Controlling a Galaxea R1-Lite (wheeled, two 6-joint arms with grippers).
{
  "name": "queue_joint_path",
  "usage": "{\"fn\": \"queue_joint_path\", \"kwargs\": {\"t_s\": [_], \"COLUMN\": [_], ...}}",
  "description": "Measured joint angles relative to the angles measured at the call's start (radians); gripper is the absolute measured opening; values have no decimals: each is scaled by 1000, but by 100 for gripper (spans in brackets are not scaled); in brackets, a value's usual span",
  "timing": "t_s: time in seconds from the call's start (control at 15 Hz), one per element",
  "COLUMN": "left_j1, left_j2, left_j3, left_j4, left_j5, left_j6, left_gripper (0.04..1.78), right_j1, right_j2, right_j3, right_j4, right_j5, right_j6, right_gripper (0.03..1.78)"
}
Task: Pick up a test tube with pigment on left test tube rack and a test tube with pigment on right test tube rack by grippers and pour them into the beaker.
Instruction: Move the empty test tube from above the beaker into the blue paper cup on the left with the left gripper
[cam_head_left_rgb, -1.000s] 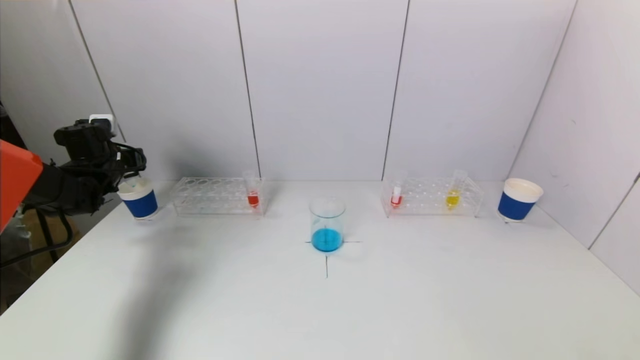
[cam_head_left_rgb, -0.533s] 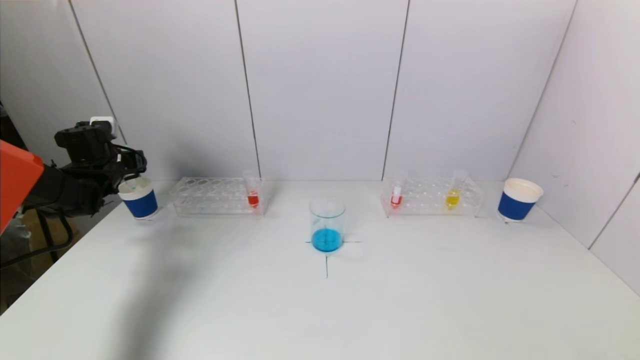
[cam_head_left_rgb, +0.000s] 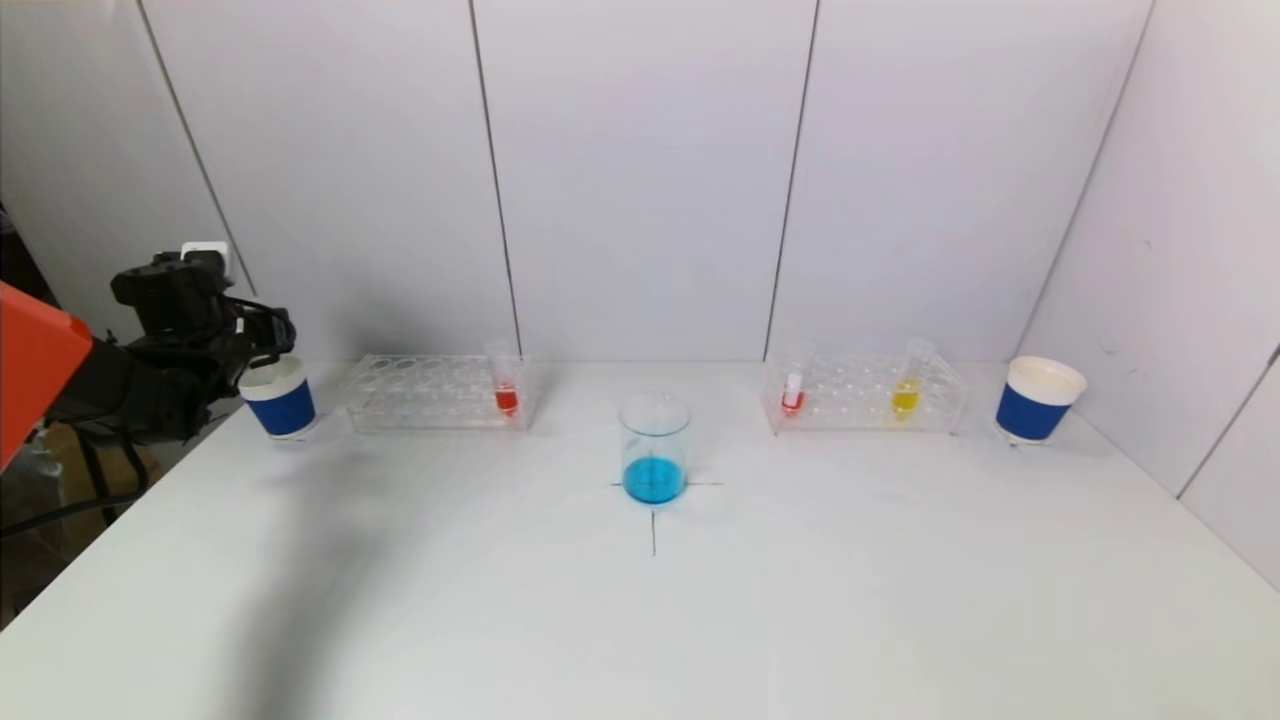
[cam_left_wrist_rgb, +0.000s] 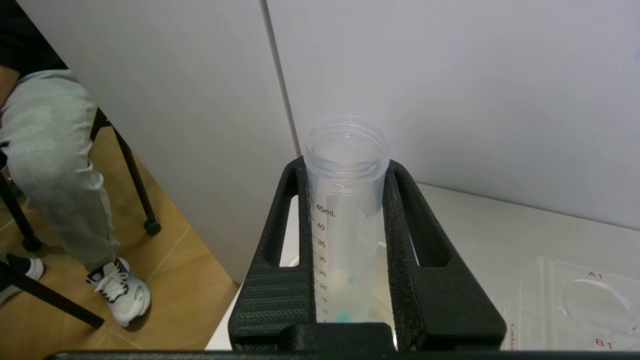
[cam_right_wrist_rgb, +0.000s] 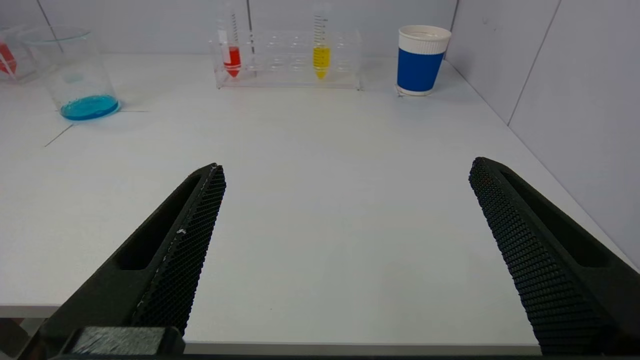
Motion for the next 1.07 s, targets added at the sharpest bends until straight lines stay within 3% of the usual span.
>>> {"fn": "queue_joint_path", "kwargs": {"t_s": [1.07], "left_j1": [3], "left_j2": [17], "left_j3": [27], "left_j4": [-29], "left_j5": [-18], "left_j6": [-3], "left_gripper": [43], "right_j1": [0], "right_j2": [0], "right_j3": [0], "right_j4": [0], "right_j5": [0], "right_j6": [0], "right_gripper": [177]}}
